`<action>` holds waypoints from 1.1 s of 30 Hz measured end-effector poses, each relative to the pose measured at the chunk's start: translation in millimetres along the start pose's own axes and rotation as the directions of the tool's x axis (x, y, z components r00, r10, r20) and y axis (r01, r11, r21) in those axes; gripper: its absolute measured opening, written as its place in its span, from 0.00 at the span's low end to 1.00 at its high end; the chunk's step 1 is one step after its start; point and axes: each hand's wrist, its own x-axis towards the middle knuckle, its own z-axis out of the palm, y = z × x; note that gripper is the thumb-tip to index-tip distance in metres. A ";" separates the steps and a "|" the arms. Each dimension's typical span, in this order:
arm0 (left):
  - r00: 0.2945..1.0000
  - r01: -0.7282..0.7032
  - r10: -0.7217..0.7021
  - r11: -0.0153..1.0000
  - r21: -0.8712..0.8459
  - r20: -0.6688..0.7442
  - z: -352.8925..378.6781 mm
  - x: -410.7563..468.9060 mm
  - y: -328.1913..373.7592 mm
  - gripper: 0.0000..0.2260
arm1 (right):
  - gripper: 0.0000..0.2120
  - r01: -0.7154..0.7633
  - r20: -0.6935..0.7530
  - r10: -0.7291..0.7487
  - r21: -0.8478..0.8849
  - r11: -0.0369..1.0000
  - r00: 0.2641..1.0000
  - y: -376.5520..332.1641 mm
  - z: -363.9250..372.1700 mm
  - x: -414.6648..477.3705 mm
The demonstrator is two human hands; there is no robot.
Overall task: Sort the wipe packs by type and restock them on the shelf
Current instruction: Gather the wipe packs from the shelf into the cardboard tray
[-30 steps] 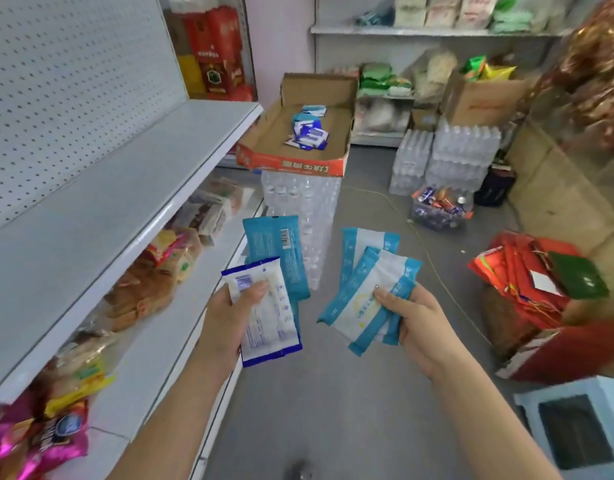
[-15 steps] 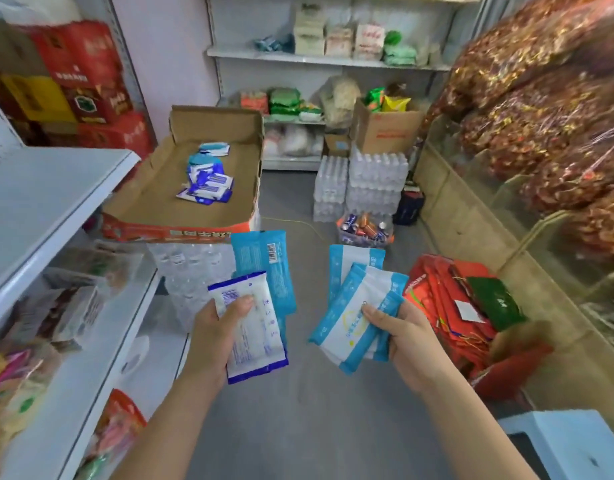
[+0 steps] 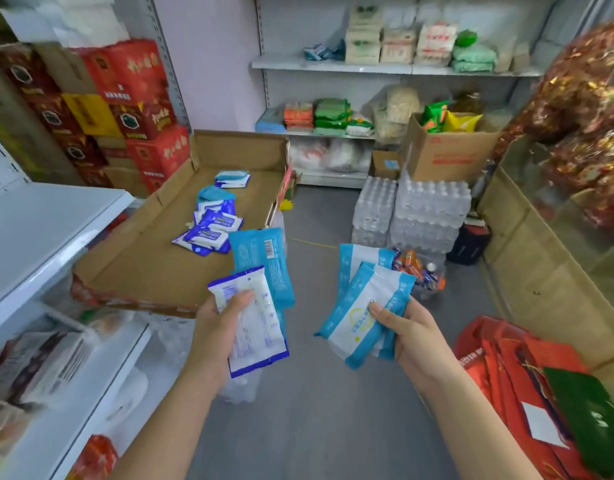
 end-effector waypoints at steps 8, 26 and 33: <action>0.989 -0.048 0.037 0.996 -0.072 -0.144 43.1 146.6 18.4 0.06 | 0.13 -0.053 0.094 0.061 -0.092 0.994 0.994 -41.7 18.8 181.4; 0.868 0.000 -0.008 1.000 -0.015 -0.497 77.0 427.6 34.3 0.06 | 0.16 -0.035 0.433 0.219 -0.395 0.918 0.874 -87.1 142.7 567.5; 0.796 0.055 -0.046 0.999 -0.004 -0.603 105.1 500.2 34.8 0.10 | 0.18 0.093 0.575 0.320 -0.575 0.813 0.753 -64.3 193.7 709.3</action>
